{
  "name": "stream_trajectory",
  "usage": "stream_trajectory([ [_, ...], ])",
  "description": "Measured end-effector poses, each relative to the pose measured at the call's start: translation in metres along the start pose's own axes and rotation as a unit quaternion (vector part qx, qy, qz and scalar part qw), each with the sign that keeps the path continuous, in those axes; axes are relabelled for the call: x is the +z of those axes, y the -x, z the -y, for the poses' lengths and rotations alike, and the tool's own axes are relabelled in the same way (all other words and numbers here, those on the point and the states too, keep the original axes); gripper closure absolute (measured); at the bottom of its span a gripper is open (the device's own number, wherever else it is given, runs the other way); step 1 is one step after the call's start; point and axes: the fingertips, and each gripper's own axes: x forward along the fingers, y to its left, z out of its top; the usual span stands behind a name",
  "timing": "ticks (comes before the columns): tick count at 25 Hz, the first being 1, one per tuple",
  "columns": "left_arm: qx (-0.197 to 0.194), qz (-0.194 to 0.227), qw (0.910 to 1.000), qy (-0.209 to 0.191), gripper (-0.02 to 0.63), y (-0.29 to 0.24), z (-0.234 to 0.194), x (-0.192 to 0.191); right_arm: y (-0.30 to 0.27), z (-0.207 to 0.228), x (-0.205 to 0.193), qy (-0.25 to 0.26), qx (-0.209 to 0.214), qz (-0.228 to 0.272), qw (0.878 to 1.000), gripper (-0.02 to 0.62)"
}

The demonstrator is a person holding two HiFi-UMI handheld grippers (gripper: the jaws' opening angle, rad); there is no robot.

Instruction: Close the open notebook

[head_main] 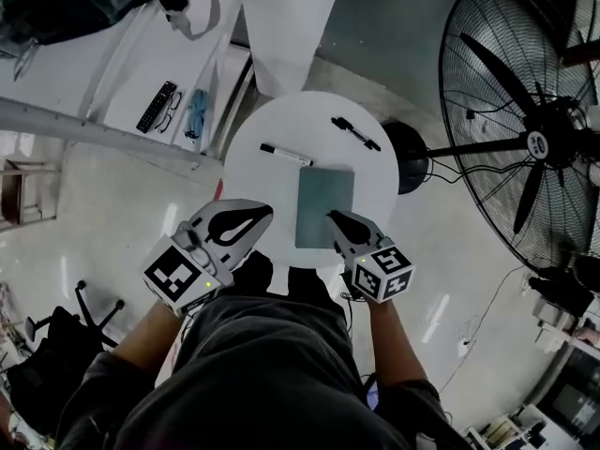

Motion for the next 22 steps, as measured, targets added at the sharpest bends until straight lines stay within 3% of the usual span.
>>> stream_trajectory([
  [11,-0.012,0.02,0.999,-0.038,0.592,-0.031,0.026,0.041,0.055,-0.006,0.082,0.036,0.014,0.089,0.995,0.565],
  [22,-0.016,0.038,0.9971,-0.063,0.592,-0.06,0.054,0.074,0.104,0.008,0.119,0.055,0.013,0.135,0.989,0.572],
])
